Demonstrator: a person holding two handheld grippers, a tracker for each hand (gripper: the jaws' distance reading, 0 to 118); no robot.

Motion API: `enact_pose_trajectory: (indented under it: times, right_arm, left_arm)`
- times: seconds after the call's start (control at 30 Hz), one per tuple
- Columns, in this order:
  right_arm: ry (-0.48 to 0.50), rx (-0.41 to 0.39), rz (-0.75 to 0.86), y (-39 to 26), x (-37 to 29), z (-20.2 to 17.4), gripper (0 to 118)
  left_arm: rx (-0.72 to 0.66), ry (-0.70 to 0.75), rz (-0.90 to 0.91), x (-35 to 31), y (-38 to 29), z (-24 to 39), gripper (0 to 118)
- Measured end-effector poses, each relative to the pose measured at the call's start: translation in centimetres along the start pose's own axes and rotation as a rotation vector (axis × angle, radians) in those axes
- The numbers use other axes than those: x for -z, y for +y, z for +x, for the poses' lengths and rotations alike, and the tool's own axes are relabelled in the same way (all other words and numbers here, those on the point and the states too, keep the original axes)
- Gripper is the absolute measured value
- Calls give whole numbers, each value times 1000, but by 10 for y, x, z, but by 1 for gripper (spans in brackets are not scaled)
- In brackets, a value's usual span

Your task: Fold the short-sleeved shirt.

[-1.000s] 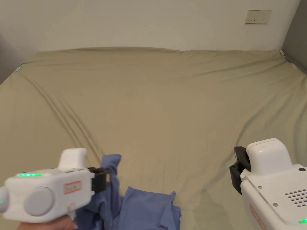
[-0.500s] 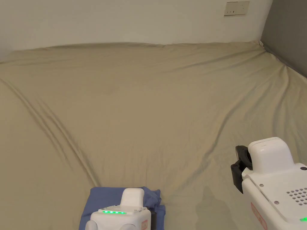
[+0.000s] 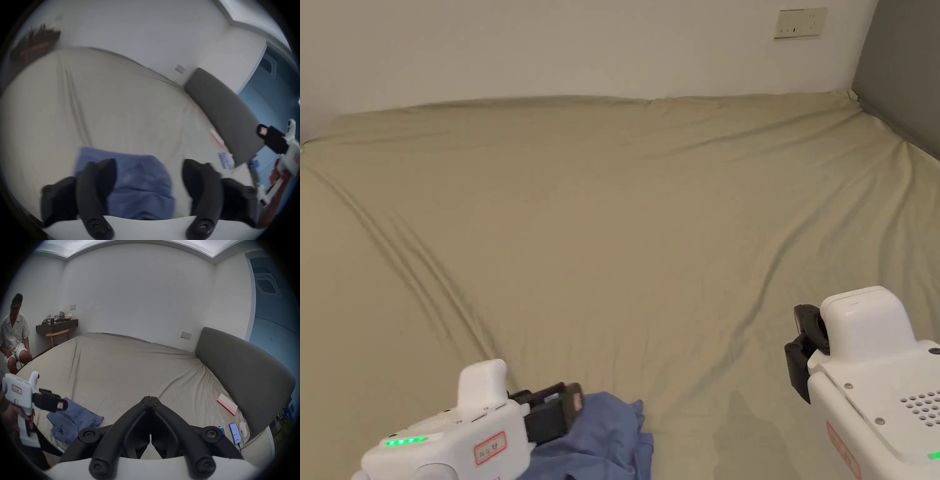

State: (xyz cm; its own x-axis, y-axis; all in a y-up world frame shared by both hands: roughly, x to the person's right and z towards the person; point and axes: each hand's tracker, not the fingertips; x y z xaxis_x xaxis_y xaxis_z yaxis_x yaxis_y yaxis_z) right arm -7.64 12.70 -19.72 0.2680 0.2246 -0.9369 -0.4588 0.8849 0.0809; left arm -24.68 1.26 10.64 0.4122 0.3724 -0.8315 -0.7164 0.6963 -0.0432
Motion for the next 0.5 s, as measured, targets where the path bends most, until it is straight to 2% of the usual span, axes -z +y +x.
enact_pose_trajectory:
  times: [0.03,0.13,0.17,0.2,0.4,0.5]
  right_arm:
    - [2,-2,1,0,-1,-2,0]
    - [7,-9,-1,0,-2,-6,0]
    - [7,-11,-2,0,-3,-7,0]
    - [8,-13,-4,0,-3,-7,0]
    - [-3,-28,-17,-2,-7,-6,0]
    - [-14,-27,-20,-3,-9,0,0]
  left_arm:
    - [48,52,9,1,-2,-1,0]
    - [181,169,5,16,-16,-6,0]
    - [180,101,-46,25,-25,0,0]
    - [192,102,-51,28,-32,12,0]
    - [432,141,-106,77,-84,59,0]
    - [578,229,-76,86,-113,83,0]
